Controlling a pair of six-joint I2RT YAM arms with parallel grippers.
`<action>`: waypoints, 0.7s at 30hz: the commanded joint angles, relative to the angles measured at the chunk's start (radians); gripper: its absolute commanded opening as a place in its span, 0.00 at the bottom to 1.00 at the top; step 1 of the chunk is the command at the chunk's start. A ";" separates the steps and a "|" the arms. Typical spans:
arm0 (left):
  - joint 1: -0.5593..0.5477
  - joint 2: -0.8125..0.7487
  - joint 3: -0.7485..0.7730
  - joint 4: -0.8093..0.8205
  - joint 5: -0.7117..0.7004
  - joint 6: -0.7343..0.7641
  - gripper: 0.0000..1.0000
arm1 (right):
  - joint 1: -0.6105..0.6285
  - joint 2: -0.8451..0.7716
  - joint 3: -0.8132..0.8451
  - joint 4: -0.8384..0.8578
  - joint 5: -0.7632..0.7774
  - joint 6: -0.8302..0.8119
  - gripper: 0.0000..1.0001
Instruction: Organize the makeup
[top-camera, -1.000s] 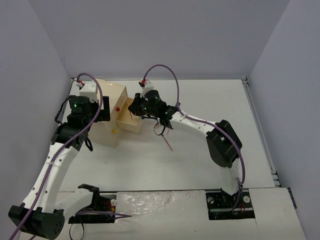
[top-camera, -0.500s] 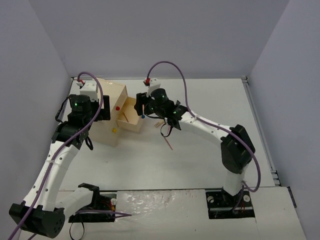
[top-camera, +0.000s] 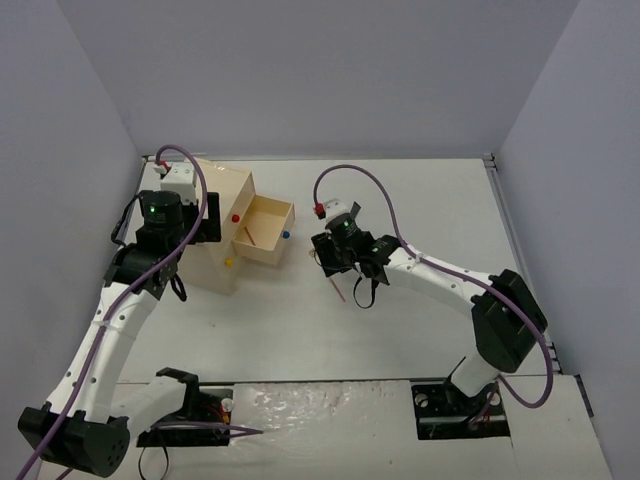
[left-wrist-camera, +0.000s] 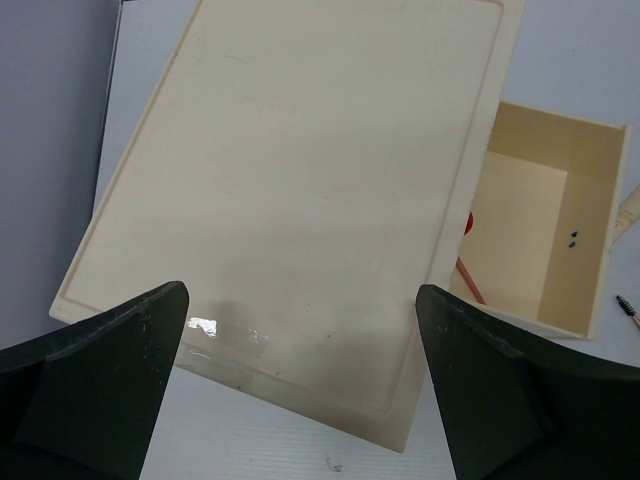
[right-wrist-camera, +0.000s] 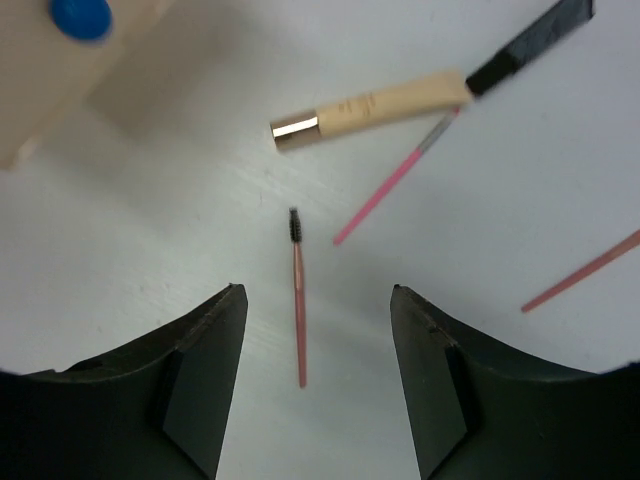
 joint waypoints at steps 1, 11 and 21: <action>0.008 0.005 0.033 0.039 -0.012 0.003 0.97 | -0.002 0.042 -0.011 -0.033 -0.082 0.011 0.53; 0.008 0.011 0.032 0.039 -0.008 0.003 0.97 | 0.000 0.183 0.003 -0.034 -0.125 0.015 0.45; 0.008 0.006 0.032 0.041 -0.008 0.003 0.97 | -0.002 0.248 0.002 -0.040 -0.100 0.009 0.19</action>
